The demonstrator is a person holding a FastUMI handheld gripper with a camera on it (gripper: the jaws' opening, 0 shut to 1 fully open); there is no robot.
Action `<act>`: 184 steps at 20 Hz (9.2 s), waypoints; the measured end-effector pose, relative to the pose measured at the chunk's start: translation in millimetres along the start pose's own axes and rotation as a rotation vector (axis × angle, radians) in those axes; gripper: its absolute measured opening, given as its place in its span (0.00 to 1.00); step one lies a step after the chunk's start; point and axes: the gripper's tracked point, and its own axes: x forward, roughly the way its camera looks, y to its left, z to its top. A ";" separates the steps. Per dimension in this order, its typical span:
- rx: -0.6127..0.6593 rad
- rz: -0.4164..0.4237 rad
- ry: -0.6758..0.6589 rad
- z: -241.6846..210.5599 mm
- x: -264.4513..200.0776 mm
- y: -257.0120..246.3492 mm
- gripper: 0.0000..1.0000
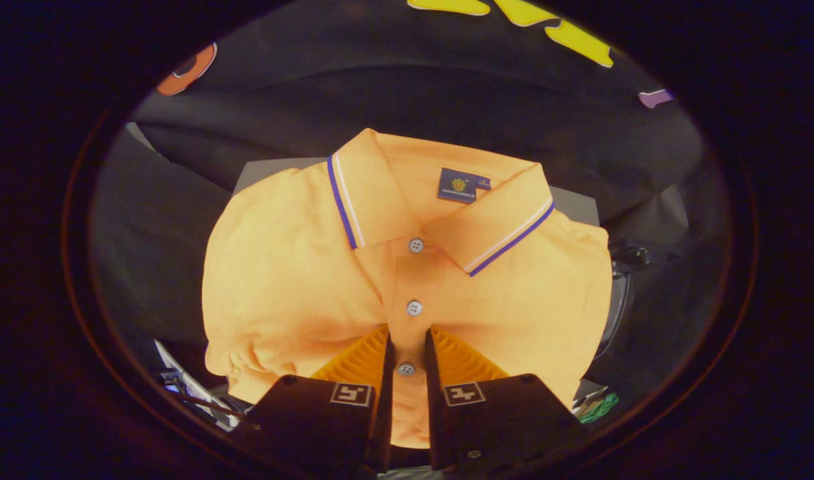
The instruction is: Put the clothes into the washing machine and then close the washing machine lid.
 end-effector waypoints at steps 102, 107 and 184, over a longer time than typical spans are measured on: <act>0.104 0.043 -0.320 18.2 32.4 -379.2 0.54; 0.052 0.060 -0.423 48.0 -19.6 -367.6 0.60; 0.129 0.053 -0.582 -58.2 7.3 -333.3 0.65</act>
